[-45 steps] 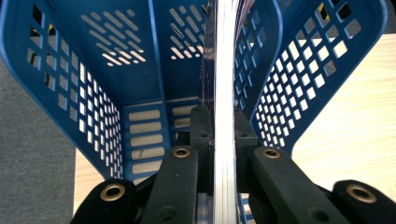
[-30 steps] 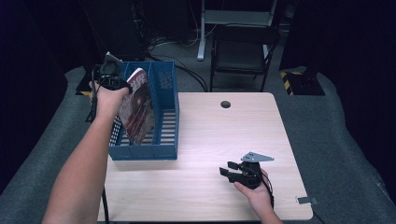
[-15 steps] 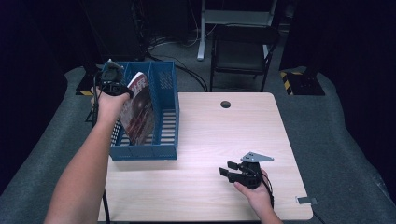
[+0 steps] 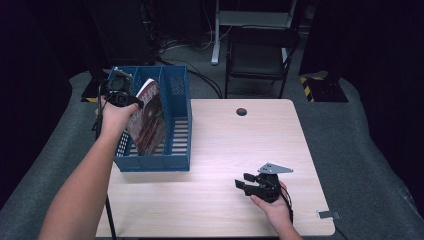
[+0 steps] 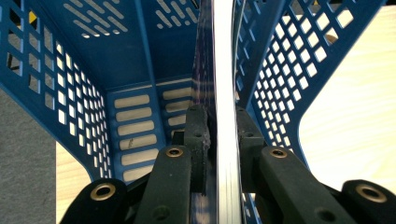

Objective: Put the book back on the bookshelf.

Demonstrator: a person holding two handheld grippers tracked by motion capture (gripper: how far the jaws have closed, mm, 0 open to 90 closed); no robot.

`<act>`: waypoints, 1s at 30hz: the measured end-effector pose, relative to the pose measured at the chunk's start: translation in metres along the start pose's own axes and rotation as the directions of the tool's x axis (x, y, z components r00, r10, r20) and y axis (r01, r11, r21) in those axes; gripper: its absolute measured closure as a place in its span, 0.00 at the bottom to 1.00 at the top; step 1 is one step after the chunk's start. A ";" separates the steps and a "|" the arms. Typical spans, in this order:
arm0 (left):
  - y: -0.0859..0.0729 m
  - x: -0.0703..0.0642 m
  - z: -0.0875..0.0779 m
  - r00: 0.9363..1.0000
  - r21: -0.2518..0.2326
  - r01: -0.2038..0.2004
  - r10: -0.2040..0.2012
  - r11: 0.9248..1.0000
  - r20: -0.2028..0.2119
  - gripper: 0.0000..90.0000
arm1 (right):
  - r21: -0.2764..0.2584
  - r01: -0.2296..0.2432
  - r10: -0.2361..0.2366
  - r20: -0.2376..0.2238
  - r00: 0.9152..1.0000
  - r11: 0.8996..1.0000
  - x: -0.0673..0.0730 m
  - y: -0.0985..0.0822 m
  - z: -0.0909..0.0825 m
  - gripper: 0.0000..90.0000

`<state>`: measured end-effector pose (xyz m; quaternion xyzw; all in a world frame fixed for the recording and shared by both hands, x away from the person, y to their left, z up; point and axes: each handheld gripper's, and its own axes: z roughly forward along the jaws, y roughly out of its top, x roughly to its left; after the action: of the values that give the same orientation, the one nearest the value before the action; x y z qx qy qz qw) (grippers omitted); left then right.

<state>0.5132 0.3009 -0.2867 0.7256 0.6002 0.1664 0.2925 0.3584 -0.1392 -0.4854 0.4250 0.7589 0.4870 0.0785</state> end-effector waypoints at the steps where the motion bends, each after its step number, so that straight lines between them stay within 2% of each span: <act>1: -0.001 -0.001 -0.001 1.000 0.000 0.002 -0.002 1.000 0.010 0.88 | 0.000 0.000 0.000 0.000 1.000 1.000 0.000 0.000 0.000 0.55; 4: -0.003 0.000 -0.004 0.999 0.007 -0.018 0.017 1.000 0.027 0.88 | 0.004 0.002 -0.002 -0.001 1.000 1.000 0.000 0.000 0.000 0.55; 6: -0.004 -0.002 -0.005 1.000 0.002 -0.016 0.016 1.000 0.025 0.88 | 0.004 -0.007 0.007 0.001 1.000 1.000 0.001 0.000 0.000 0.55; 11: -0.006 -0.002 -0.012 0.999 0.004 -0.043 0.043 0.999 0.023 0.88 | -0.001 0.000 0.000 0.000 1.000 1.000 0.000 0.000 0.000 0.55; 12: -0.007 -0.003 -0.013 0.999 0.000 -0.033 0.033 0.999 0.018 0.88 | 0.000 0.000 0.000 0.000 1.000 1.000 0.000 0.000 0.000 0.55; 17: -0.009 -0.001 -0.022 0.999 -0.005 -0.048 0.048 0.999 0.006 0.88 | 0.007 -0.004 0.004 -0.001 1.000 1.000 0.001 0.000 0.000 0.55; 23: -0.013 0.002 -0.026 0.999 -0.023 -0.035 0.035 0.999 0.017 0.88 | 0.005 -0.010 0.010 0.000 1.000 1.000 0.001 -0.001 0.000 0.55; 30: -0.022 0.003 -0.030 0.999 -0.037 -0.042 0.043 0.998 0.033 0.89 | 0.003 -0.008 0.008 -0.001 1.000 1.000 0.001 -0.001 0.000 0.55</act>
<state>0.4791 0.3133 -0.2774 0.7354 0.5766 0.1713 0.3121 0.3577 -0.1386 -0.4863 0.4279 0.7581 0.4864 0.0753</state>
